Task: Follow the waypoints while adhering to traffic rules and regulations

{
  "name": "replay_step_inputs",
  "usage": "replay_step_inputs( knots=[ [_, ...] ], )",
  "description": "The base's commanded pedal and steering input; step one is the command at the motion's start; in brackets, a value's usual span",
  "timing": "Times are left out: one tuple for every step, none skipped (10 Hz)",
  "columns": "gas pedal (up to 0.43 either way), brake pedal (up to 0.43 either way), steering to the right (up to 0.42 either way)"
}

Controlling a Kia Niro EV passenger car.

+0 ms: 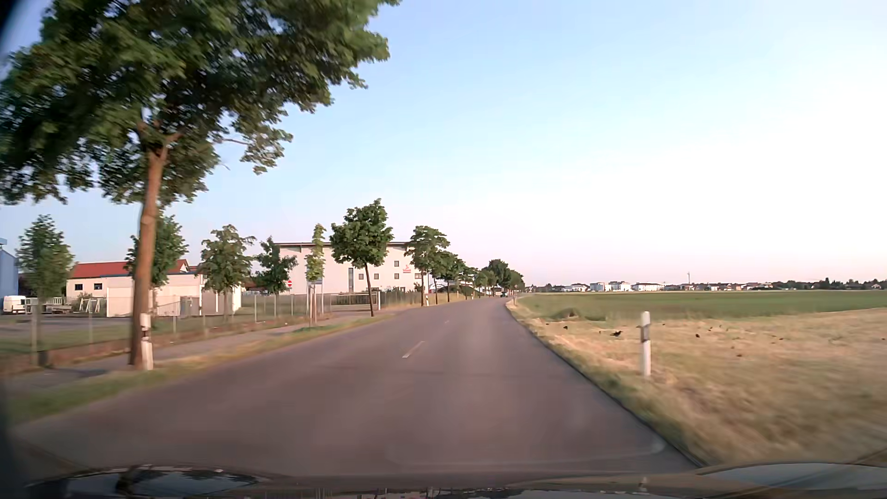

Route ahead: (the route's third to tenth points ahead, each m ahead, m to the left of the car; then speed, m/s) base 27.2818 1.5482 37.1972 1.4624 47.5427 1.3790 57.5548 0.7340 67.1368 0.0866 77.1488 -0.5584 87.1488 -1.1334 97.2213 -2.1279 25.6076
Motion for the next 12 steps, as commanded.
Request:
replay_step_inputs(
  knots=[
    [0.15, 0.012, 0.004],
    [0.15, 0.018, 0.004],
    [0.15, 0.018, 0.004],
    [0.15, 0.018, 0.005],
    [0.15, 0.012, 0.006],
    [0.15, 0.018, 0.006],
    [0.15, 0.018, 0.008],
    [0.15, 0.018, 0.009],
    [0.15, 0.018, 0.01],
    [0.15, 0.012, 0.01],
    [0.15, 0.012, 0.01],
    [0.15, 0.018, 0.01]
  ],
)
